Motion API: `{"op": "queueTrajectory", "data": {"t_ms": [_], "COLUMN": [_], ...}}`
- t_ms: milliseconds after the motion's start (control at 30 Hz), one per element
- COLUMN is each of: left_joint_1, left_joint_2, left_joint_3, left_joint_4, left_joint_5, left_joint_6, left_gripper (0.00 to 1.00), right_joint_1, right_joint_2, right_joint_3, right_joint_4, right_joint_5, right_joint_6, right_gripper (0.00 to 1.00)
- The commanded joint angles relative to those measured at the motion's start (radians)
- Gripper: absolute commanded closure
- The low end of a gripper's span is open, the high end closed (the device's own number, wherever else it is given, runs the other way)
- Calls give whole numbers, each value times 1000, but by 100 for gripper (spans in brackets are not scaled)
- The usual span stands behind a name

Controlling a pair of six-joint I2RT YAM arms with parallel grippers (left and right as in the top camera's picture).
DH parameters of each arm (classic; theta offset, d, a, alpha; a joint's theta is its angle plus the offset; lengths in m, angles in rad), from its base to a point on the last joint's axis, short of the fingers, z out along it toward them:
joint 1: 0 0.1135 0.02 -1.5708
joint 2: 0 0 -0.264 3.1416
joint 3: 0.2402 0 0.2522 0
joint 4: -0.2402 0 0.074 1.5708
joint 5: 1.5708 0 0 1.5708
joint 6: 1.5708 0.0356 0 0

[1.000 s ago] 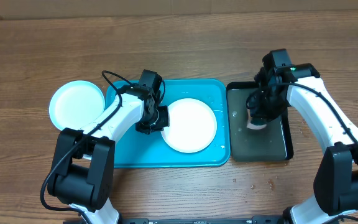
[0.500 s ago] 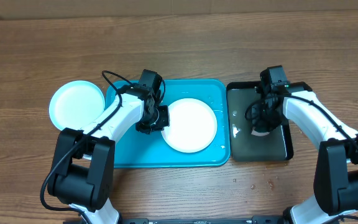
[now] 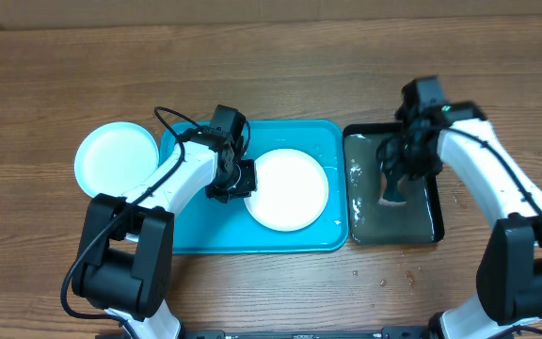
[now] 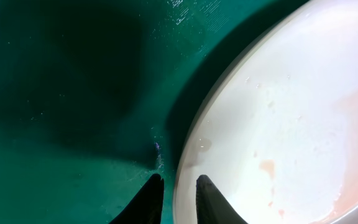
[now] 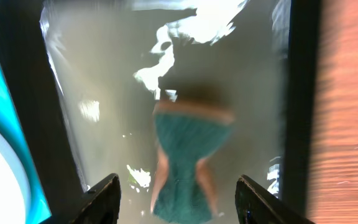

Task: Clean dirty plates on tray and stack at the side
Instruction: 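Return sponge to black tray and retract right arm to the right, then lift the white plate with left gripper and swing it right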

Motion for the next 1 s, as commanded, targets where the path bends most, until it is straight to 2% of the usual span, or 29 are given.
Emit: {"op": "queueTrajectory", "data": {"t_ms": [0,133,233,367,400,433,533,700,967], "left_joint_1": [-10,-17,-21,-20,-20,-20,-13,42,195], "left_joint_2": [24,37,50,60,60,60,59,59,59], "left_joint_3": [-4,-11,-20,-23,-23,-23,-23,-20,22], "left_joint_4": [2,8,23,39,45,51,72,117,116], "left_joint_5": [8,8,8,9,9,10,56,288,497], "left_joint_6": [15,15,15,15,15,16,37,175,225], "left_gripper": [79,79,78,79,90,96,96,96,96], "right_joint_1": [-74,-179,-241,-293,-302,-307,-314,-314,-314], "right_joint_2": [-9,-8,-8,-8,-8,-8,-8,-8,-8], "right_joint_3": [83,87,87,87,87,87,87,87,87], "right_joint_4": [-18,-17,-22,-19,-19,-19,-16,-13,-13], "right_joint_5": [32,31,31,31,31,31,31,31,31], "right_joint_6": [30,57,57,57,57,57,57,57,57], "right_gripper": [39,29,0,0,0,0,0,0,0]}}
